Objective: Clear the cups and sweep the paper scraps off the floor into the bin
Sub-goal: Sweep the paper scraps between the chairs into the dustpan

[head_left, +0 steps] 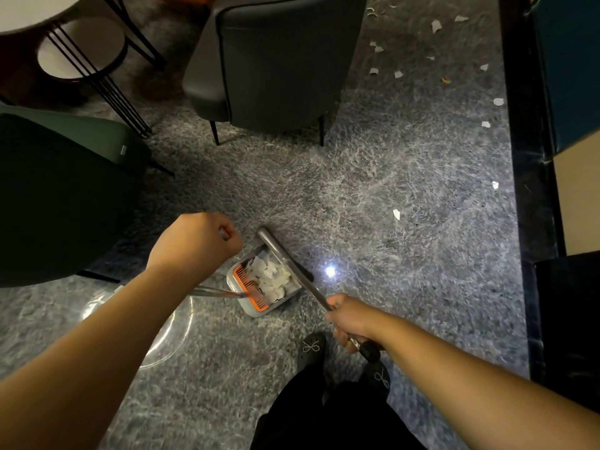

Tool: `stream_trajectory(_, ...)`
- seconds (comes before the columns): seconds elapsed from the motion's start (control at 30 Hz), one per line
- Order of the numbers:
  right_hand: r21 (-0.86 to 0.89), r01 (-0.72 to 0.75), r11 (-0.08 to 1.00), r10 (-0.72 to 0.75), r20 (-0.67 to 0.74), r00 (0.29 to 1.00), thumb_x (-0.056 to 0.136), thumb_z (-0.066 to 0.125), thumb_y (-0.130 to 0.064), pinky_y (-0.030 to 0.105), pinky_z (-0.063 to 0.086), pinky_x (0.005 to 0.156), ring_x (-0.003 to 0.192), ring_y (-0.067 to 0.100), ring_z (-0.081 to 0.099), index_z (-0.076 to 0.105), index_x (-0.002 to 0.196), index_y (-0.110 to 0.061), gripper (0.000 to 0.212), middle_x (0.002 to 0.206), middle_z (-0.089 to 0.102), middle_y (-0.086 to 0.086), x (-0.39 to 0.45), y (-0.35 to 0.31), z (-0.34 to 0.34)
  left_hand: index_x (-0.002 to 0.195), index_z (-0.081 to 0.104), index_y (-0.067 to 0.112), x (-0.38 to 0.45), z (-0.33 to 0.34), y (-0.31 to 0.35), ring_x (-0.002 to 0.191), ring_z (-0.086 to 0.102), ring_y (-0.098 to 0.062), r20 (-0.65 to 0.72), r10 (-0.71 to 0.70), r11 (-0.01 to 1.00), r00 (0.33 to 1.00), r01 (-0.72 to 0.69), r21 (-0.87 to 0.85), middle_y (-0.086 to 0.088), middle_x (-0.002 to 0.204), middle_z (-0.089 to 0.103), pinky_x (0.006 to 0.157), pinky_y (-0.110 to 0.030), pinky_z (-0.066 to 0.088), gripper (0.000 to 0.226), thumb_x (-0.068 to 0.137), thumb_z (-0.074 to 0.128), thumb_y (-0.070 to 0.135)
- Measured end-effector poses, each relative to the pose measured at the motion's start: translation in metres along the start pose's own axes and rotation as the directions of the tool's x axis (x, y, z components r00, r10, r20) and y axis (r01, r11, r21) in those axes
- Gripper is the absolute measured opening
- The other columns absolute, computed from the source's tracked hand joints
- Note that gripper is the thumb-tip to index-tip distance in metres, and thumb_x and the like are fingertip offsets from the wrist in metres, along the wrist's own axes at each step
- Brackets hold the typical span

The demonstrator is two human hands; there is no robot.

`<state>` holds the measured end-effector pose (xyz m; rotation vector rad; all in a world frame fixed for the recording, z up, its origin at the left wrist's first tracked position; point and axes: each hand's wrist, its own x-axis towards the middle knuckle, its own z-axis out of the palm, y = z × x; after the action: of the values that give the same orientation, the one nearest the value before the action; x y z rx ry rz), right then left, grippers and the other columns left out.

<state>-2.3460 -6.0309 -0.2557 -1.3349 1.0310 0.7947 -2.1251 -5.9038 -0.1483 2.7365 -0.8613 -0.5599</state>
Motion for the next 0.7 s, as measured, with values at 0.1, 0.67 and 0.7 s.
stream_trajectory(0.1, 0.051, 0.003, 0.999, -0.004, 0.027, 1.0, 0.101, 0.043, -0.016, 0.023, 0.045, 0.039, 0.051, 0.014, 0.051, 0.033, 0.141, -0.018, 0.042, 0.073, 0.054, 0.008, -0.007, 0.004, 0.007, 0.078, 0.069, 0.025, 0.0, -0.001, -0.002, 0.068, 0.058, -0.014, -0.001, 0.006, 1.0, 1.0, -0.006, 0.009, 0.008, 0.071, 0.063, 0.061, -0.027, 0.046, 0.01, 0.085, 0.062, 0.03)
stream_trajectory(0.67, 0.322, 0.022, 0.947, 0.025, -0.14, 0.99, 0.101, 0.043, -0.012, 0.015, 0.034, 0.033, 0.031, 0.007, 0.042, 0.04, 0.136, -0.019, 0.036, 0.061, 0.047, 0.007, -0.068, 0.017, -0.039, 0.079, 0.07, 0.028, -0.014, -0.024, -0.007, 0.069, 0.061, -0.025, -0.061, -0.027, 0.997, 0.998, 0.022, -0.078, -0.003, 0.07, 0.065, 0.063, -0.031, 0.047, 0.008, 0.084, 0.065, 0.031)
stream_trajectory(0.7, 0.361, 0.028, 0.932, 0.031, -0.157, 0.987, 0.101, 0.042, -0.011, 0.014, 0.033, 0.034, 0.03, 0.007, 0.04, 0.042, 0.134, -0.019, 0.034, 0.06, 0.046, 0.007, -0.071, 0.017, -0.046, 0.079, 0.07, 0.028, -0.012, -0.025, -0.002, 0.071, 0.061, -0.026, -0.069, -0.019, 0.996, 0.997, 0.013, -0.084, -0.003, 0.071, 0.066, 0.064, -0.031, 0.047, 0.008, 0.084, 0.065, 0.031)
